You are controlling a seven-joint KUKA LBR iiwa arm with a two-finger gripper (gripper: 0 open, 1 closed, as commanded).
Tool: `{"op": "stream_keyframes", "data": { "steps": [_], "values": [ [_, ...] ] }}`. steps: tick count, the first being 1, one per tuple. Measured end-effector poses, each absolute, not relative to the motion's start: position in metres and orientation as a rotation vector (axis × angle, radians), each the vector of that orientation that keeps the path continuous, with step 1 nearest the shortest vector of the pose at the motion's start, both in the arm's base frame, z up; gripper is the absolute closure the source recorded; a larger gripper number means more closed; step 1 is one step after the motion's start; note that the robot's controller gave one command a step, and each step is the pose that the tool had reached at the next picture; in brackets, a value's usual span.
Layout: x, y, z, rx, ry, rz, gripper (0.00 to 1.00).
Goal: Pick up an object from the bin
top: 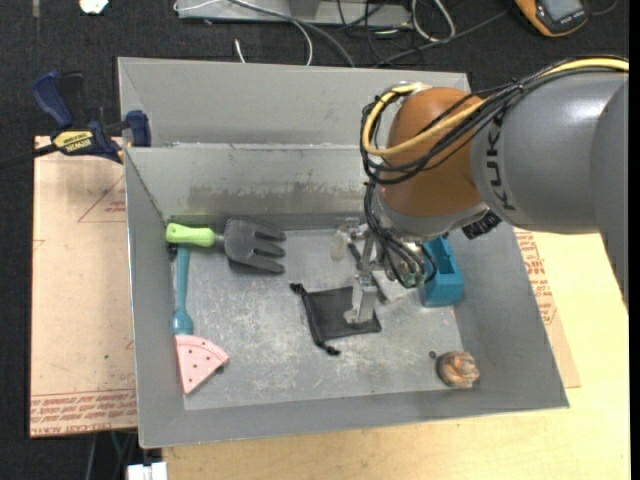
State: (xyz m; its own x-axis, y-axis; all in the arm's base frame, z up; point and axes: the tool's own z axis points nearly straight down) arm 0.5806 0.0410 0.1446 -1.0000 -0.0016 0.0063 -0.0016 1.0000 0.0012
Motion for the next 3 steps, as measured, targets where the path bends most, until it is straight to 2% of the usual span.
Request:
{"op": "stream_keyframes", "data": {
  "steps": [1, 2, 3],
  "values": [
    [0.583, 0.041, 0.149, 0.001, -3.143, -0.002, 0.0],
    [0.587, 0.039, 0.102, 0.272, -3.137, -0.003, 0.0],
    [0.579, 0.044, 0.068, 0.351, -3.123, -0.004, 0.0]
  ]
}}
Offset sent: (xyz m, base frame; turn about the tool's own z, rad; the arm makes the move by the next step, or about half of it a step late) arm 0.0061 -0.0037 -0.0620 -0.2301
